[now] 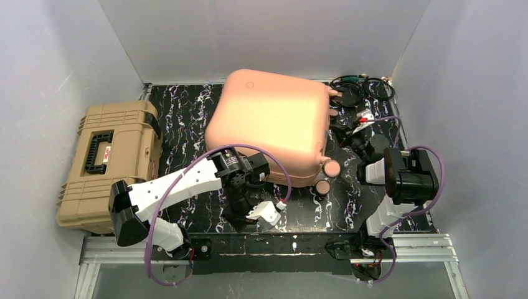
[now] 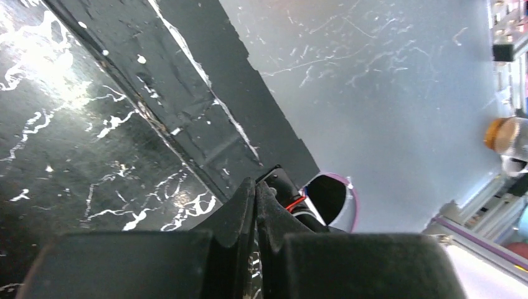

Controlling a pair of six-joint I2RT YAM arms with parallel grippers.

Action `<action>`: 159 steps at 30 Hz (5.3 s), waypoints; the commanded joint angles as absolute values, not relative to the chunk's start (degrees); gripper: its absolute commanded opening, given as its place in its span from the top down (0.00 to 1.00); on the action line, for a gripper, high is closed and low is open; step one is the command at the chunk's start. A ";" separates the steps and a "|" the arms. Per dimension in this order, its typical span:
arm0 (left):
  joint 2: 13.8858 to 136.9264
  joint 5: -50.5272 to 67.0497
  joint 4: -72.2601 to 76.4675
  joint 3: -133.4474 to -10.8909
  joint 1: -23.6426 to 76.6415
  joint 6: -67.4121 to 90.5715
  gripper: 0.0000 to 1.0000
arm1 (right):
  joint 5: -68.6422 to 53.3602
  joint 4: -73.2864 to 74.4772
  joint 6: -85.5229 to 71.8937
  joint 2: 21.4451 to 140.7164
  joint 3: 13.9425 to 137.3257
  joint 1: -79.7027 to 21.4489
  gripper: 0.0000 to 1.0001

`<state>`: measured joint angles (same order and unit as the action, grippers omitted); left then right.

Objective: Pack the luggage
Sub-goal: Zip the luggage at the center of the board.

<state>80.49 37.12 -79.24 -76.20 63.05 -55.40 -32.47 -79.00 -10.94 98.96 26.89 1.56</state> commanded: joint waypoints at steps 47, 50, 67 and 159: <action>107.60 28.62 -61.17 -119.84 62.71 -46.36 0.12 | -32.16 -70.24 13.41 71.43 12.86 -0.59 0.99; 109.95 24.44 -58.43 -120.99 63.48 -46.36 0.11 | -33.44 -69.61 13.43 71.01 12.89 3.05 0.99; 117.08 11.94 -57.26 -118.15 66.89 -51.70 0.54 | -37.59 -68.74 13.08 69.27 12.57 7.99 0.99; 95.09 31.06 -80.03 -103.59 60.18 -46.18 1.00 | -75.21 81.50 116.56 105.39 60.23 20.00 0.06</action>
